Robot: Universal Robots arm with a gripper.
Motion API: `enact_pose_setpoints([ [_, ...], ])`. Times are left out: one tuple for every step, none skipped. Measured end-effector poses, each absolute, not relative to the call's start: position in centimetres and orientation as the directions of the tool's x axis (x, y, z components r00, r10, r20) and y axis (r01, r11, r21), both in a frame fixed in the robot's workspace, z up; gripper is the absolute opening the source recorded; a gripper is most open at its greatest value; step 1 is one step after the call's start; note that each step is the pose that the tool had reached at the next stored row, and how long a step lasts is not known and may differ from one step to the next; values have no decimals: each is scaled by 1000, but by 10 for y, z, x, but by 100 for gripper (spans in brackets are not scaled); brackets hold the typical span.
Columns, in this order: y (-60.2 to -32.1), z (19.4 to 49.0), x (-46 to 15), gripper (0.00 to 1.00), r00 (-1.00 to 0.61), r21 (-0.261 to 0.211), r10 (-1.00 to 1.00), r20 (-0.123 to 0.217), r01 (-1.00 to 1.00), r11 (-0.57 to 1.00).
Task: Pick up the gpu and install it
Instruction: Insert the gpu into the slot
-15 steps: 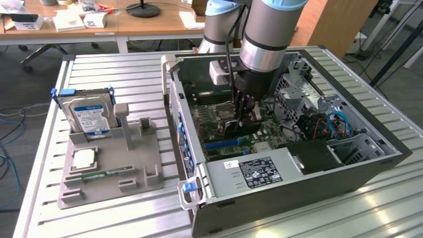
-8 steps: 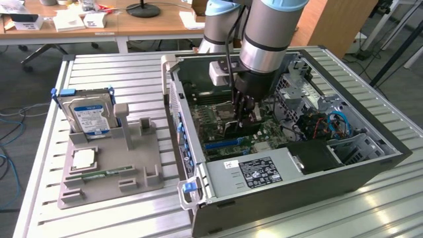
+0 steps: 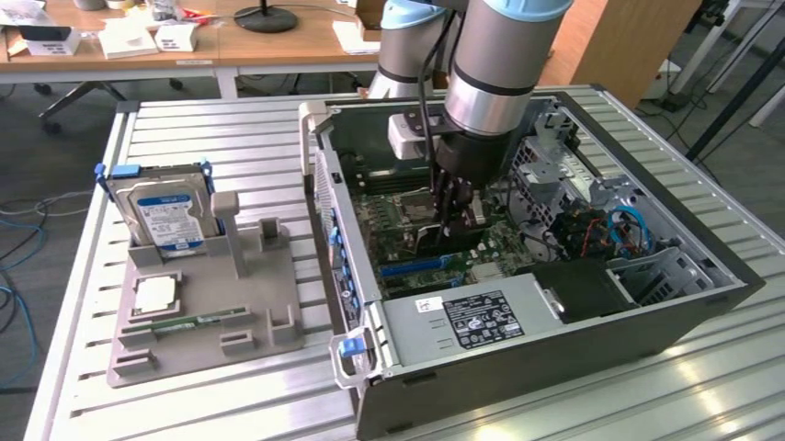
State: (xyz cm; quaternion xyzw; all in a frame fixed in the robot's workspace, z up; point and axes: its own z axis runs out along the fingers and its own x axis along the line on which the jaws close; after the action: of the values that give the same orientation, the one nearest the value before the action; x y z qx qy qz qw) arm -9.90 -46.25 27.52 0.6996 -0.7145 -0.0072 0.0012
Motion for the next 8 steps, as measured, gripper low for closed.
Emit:
enact_pose_setpoints([
  [-462, 275, -100, 26, -21, 12, -1000, -8, -1000, 21],
  [-462, 275, -101, 26, -21, 12, -1000, -8, -1000, 21],
  [-462, 275, -101, 26, -21, 12, -1000, -8, -1000, 21],
  [-462, 275, -101, 26, -21, 12, -1000, -8, -1000, 21],
  [-462, 275, -101, 26, -21, 12, -1000, -8, -1000, 21],
  [-462, 275, -101, 26, -21, 12, -1000, -8, -1000, 21],
  [-462, 275, -101, 26, -21, 12, -1000, -8, -1000, 21],
  [-462, 275, -102, 26, -21, 12, -1000, -8, -1000, 21],
])
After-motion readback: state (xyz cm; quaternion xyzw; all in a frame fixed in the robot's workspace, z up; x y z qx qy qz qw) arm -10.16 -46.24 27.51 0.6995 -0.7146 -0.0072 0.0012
